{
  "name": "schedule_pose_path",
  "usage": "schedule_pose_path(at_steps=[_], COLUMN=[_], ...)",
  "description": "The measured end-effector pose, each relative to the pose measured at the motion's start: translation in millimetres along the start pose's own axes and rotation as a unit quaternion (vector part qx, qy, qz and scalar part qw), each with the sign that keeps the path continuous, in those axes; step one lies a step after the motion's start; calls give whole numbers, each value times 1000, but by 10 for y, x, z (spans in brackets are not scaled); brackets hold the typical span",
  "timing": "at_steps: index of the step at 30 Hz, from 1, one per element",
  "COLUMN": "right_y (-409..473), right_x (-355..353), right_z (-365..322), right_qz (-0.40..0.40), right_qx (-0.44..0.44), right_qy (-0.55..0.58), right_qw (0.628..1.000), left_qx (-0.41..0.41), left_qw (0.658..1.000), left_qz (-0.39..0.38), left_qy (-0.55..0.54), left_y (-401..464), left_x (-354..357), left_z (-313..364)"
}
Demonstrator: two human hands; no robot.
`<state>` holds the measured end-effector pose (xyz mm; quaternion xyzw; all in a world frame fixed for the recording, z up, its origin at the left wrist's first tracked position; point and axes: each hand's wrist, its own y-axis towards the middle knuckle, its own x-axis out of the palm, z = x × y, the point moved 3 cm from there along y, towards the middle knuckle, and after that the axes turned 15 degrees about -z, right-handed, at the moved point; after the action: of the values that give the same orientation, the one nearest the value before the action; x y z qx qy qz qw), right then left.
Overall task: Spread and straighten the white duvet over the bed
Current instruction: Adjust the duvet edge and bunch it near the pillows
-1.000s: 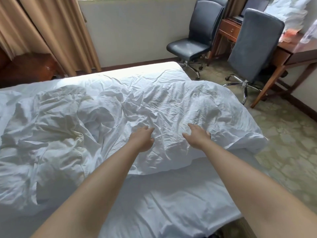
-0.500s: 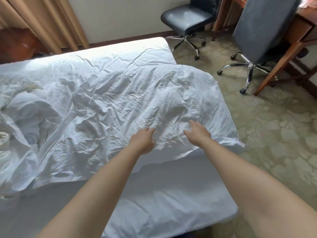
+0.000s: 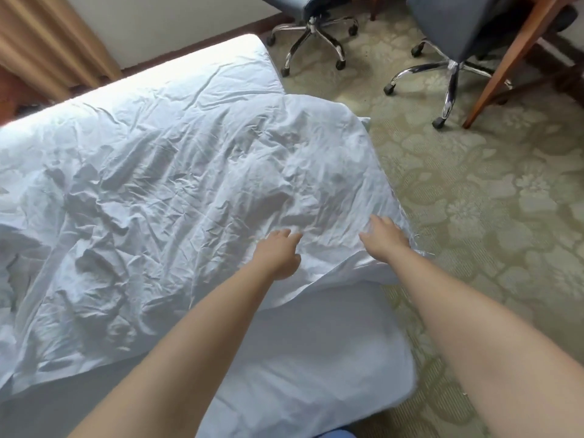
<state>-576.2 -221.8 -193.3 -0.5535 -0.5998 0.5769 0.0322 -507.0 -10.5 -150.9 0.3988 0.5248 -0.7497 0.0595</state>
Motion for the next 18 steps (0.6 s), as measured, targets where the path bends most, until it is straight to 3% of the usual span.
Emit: schedule_pose_path(at_steps=[7,11,13,15,17,18], right_y=[485,694,723,730,781,820], right_x=[167,318,457,622,772,829], right_z=[554,779,890,952,964,973], right_qz=[-32,18,60,65,45,36], right_qx=[59,142,228,282,278,272], right_qy=[131,194,318,492,617,649], right_qw=[989,971,918,821,734,710], left_qx=[40,63,59,49,45,44], left_qw=[997,990,986,983,980,980], left_qz=[-24,-32,-60,-90,-107,-112], left_qy=[66,122,144,153,159,159], left_y=[653,986,1139,1258,1334,1365], left_x=[-49,-58,-11,64,132,157], left_z=[527,756,822,857,864,852])
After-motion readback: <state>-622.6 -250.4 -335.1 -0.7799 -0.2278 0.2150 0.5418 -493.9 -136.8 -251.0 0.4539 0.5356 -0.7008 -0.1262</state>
